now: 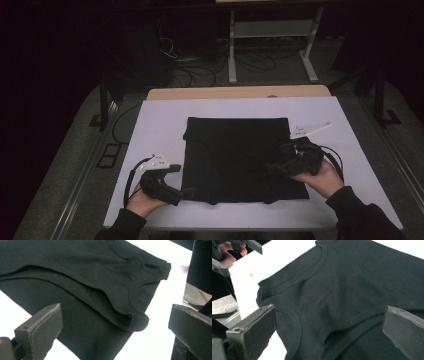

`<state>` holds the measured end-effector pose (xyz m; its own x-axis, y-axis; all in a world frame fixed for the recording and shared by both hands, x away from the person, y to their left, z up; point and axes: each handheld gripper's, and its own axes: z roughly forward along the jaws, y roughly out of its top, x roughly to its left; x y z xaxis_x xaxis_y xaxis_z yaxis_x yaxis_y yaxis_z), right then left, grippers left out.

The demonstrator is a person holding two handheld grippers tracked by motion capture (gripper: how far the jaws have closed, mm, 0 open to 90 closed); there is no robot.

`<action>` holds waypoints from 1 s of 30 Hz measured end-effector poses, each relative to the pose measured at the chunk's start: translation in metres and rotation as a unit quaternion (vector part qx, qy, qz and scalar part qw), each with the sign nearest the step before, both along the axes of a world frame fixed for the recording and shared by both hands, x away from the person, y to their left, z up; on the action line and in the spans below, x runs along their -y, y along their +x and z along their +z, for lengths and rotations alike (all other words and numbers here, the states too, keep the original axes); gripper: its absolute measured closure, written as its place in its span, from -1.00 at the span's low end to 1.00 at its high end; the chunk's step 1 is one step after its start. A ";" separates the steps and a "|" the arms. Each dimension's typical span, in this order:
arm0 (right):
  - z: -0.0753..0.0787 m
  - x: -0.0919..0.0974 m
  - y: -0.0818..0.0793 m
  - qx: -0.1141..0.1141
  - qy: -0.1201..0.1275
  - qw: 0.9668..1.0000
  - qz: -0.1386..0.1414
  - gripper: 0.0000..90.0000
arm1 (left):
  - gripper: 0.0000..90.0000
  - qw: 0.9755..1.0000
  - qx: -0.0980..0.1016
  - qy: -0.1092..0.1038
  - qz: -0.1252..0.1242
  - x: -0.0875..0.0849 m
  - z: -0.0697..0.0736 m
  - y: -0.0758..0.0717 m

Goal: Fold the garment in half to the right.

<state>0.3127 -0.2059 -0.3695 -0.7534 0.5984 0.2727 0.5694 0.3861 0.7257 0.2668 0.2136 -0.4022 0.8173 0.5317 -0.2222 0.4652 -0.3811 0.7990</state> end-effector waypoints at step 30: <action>0.027 -0.057 0.058 0.032 -0.024 0.999 0.028 -1.00 | -1.00 0.998 0.020 0.016 0.065 -0.035 -0.007 0.004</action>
